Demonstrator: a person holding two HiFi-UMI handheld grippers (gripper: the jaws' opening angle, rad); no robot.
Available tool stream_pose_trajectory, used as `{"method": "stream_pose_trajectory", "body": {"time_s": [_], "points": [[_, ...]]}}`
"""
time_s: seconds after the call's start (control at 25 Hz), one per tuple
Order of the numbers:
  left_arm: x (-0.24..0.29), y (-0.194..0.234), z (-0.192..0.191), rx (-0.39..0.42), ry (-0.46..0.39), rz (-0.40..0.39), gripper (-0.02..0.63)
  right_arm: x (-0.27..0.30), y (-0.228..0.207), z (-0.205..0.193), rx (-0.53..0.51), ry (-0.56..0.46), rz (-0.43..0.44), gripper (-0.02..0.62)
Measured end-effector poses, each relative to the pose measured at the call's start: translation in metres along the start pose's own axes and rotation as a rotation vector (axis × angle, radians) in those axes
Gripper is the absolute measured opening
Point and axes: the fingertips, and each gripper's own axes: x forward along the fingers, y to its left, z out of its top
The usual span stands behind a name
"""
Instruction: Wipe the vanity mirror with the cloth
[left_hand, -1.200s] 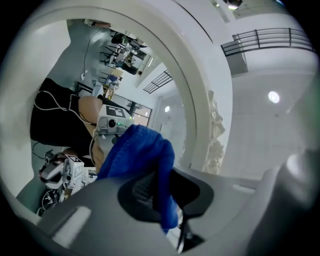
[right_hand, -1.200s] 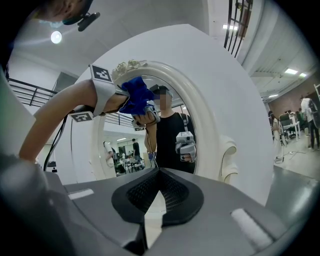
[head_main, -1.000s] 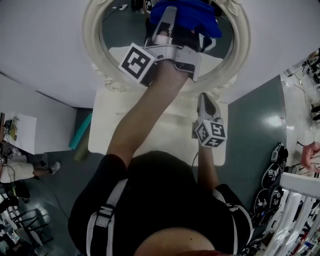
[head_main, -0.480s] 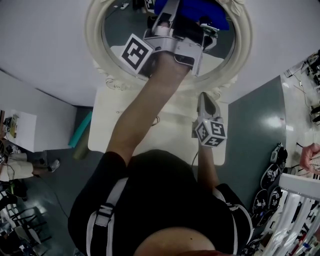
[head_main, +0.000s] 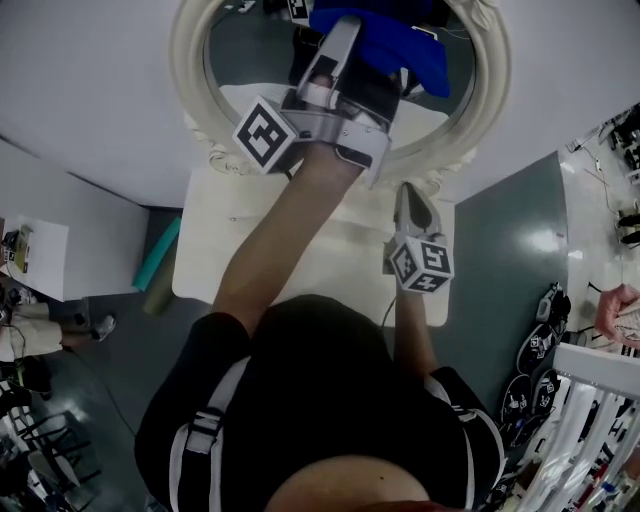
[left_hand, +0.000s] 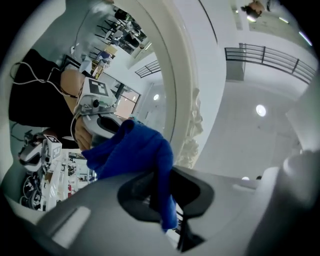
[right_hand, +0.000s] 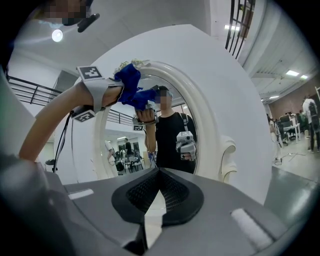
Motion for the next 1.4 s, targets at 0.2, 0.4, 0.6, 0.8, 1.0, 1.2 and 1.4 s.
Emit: {"method": "stream_pose_trajectory", "body": {"time_s": [0.2, 0.4, 0.6, 0.8, 1.0, 1.2, 1.4], "points": [[-0.053, 0.021, 0.008, 0.039, 0.030, 0.044, 0.038, -0.001, 0.003, -0.008, -0.002, 0.017, -0.004, 0.000], [-0.112, 0.052, -0.013, 0.171, 0.245, 0.140, 0.038, -0.001, 0.012, -0.020, -0.002, 0.044, -0.002, 0.000], [-0.173, 0.082, -0.013, 0.407, 0.416, 0.315, 0.038, 0.001, 0.027, -0.031, 0.005, 0.067, 0.006, 0.000], [-0.219, 0.083, -0.002, 0.556, 0.513, 0.416, 0.038, -0.002, 0.046, -0.035, 0.009, 0.082, 0.015, 0.000], [-0.272, 0.097, 0.005, 0.753, 0.648, 0.557, 0.038, 0.005, 0.070, -0.048, 0.010, 0.104, 0.040, 0.000], [-0.312, 0.096, 0.017, 0.993, 0.750, 0.665, 0.038, 0.007, 0.096, -0.057, 0.016, 0.116, 0.078, 0.000], [-0.350, 0.086, 0.030, 1.071, 0.762, 0.746, 0.038, 0.009, 0.127, -0.070, 0.036, 0.140, 0.123, 0.000]]}}
